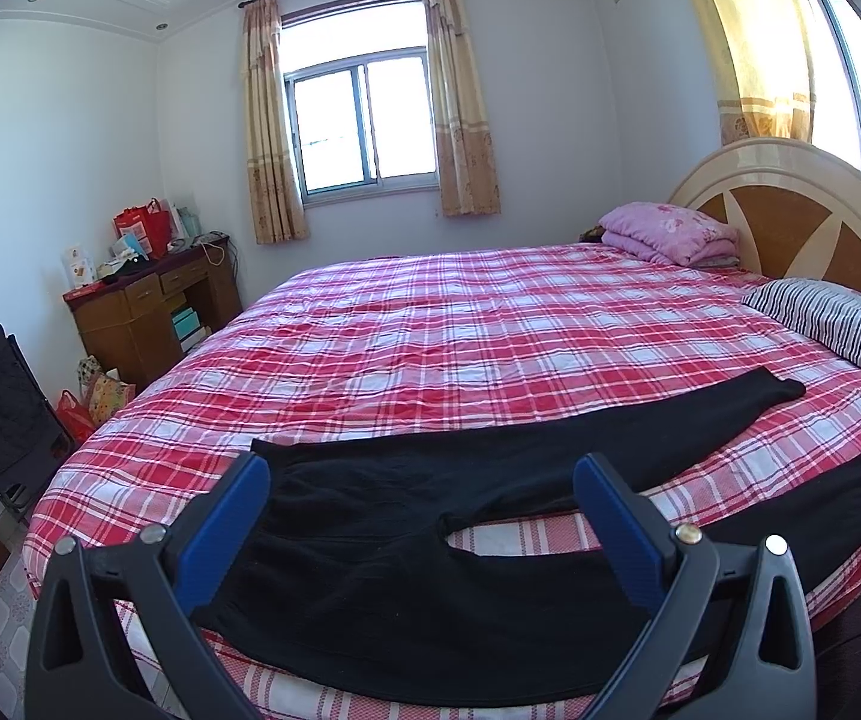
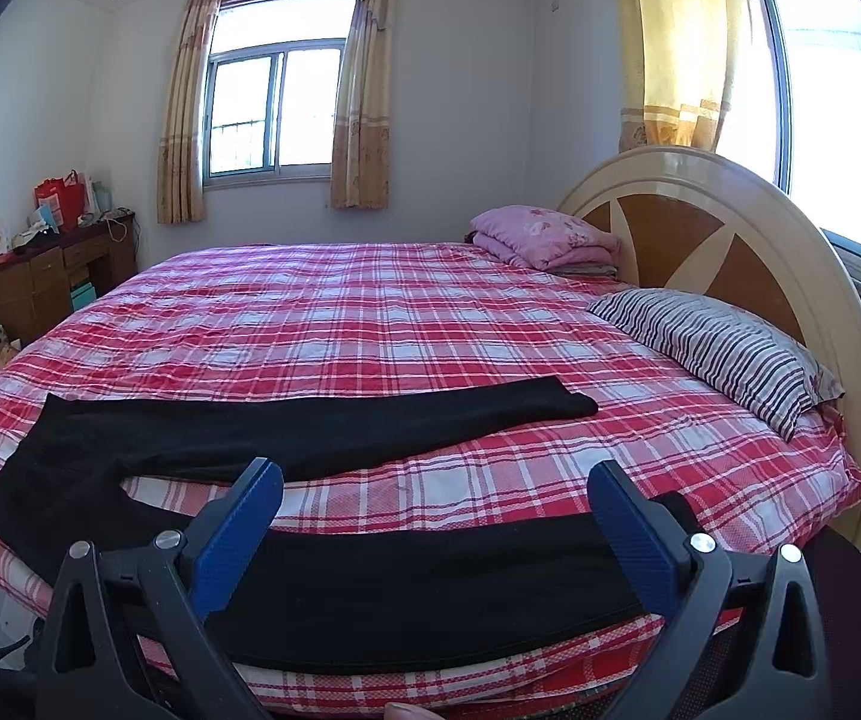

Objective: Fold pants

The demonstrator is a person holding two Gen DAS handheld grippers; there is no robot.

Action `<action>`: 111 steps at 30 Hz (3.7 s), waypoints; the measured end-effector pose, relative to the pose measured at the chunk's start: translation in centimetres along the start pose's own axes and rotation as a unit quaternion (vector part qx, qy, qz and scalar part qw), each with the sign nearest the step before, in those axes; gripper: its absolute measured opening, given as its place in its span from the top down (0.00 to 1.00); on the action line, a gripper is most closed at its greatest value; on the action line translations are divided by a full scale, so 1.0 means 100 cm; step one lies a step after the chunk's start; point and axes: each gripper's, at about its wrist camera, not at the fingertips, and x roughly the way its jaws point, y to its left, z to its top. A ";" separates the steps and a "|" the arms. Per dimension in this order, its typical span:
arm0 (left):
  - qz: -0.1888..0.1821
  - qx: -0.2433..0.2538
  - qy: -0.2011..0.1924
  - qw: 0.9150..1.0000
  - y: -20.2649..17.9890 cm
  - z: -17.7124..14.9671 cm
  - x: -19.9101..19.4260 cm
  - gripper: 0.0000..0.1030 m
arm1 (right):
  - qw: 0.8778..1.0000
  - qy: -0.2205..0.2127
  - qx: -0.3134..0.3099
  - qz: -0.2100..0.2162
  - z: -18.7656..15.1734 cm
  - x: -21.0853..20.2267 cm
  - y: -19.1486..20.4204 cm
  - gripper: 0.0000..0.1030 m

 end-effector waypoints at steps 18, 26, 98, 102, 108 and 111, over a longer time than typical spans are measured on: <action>0.000 0.003 0.005 1.000 -0.001 -0.002 0.002 0.00 | 1.000 0.004 -0.002 0.001 -0.002 0.003 0.002 0.01; 0.000 0.006 0.008 1.000 -0.003 -0.002 0.003 0.00 | 1.000 0.005 -0.003 0.000 -0.002 0.005 0.002 0.01; -0.044 -0.053 0.282 0.957 0.200 -0.043 0.346 0.60 | 0.978 0.194 0.077 0.003 0.048 0.302 -0.131 0.33; -0.046 -0.054 0.287 0.955 0.200 -0.042 0.348 0.61 | 0.973 0.215 0.082 -0.010 0.055 0.331 -0.148 0.36; -0.044 -0.062 0.287 0.955 0.198 -0.042 0.349 0.61 | 0.971 0.224 0.075 -0.023 0.063 0.365 -0.164 0.36; -0.048 -0.064 0.283 0.956 0.198 -0.044 0.350 0.61 | 0.971 0.228 0.070 -0.027 0.066 0.382 -0.169 0.36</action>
